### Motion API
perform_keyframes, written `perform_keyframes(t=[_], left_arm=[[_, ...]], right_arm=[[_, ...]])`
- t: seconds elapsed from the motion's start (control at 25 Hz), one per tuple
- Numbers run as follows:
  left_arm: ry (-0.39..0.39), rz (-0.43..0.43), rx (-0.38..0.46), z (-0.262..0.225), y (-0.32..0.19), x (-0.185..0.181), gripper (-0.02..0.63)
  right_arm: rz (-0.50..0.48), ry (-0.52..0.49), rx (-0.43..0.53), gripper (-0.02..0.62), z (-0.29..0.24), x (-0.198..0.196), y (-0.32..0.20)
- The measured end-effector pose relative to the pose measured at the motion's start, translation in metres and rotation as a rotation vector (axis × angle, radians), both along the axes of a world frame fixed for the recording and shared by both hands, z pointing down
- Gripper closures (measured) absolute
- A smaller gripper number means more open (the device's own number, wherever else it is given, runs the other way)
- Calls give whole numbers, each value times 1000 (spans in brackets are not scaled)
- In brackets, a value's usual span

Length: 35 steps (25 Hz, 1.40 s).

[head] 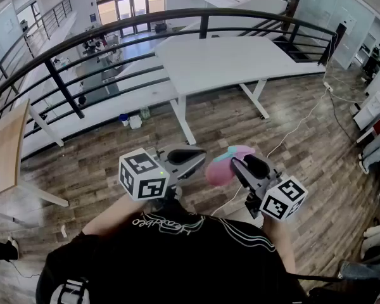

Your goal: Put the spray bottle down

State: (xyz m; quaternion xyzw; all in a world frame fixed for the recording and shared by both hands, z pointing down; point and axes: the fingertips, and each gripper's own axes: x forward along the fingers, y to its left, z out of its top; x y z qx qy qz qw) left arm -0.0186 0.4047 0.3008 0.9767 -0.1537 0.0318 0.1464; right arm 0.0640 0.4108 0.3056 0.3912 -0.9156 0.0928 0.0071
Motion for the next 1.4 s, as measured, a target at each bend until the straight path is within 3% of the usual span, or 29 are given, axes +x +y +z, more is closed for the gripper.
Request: perform_keyframes(t=[0.52, 0.92, 1.16, 1.4], left_arm=[[3, -5, -28, 6, -2, 3, 598], [9, 64, -45, 13, -27, 28, 598], [14, 79, -80, 31, -79, 40, 598], [26, 51, -130, 51, -182, 38, 598]], right_arm=[[12, -2, 12, 465, 0, 6, 0], [65, 5, -12, 465, 11, 24, -21], [70, 22, -47, 465, 29, 32, -72], [63, 26, -99, 465, 46, 36, -173]])
